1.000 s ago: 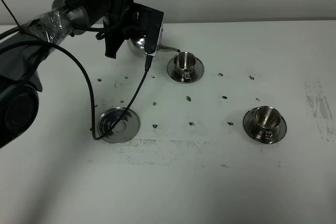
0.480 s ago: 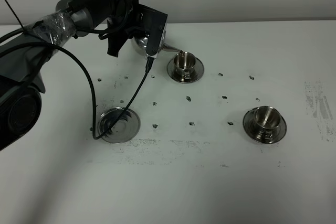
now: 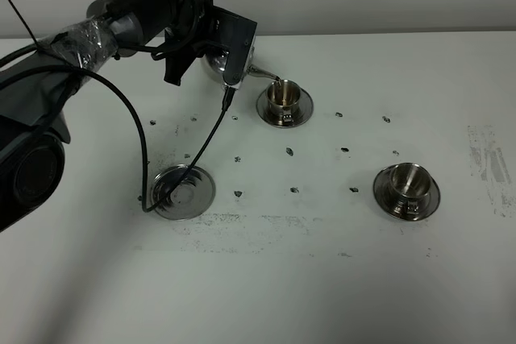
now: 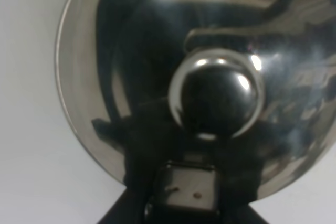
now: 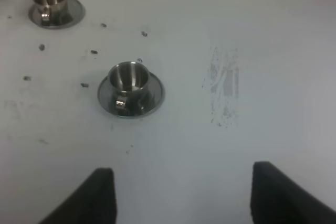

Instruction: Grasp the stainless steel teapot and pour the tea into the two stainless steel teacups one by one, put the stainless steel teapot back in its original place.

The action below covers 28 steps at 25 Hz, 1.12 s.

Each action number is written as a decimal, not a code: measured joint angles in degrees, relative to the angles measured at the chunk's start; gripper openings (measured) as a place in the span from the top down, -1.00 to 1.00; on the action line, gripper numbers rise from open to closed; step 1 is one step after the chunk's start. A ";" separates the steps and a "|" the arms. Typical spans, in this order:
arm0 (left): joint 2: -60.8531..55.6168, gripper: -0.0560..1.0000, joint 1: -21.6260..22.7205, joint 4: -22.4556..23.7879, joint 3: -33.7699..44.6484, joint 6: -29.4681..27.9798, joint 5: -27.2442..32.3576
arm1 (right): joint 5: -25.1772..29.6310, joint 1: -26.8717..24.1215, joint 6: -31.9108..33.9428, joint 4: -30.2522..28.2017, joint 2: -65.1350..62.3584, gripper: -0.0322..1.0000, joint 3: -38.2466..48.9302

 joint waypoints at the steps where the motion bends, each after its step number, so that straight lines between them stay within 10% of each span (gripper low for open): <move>1: 0.00 0.55 0.00 0.22 0.00 0.00 0.00 | 0.00 0.00 0.00 0.00 0.00 -0.14 0.00; 28: 0.00 0.55 -0.51 2.75 0.00 -0.11 -1.84 | 0.00 0.00 0.00 0.00 0.00 -0.14 0.00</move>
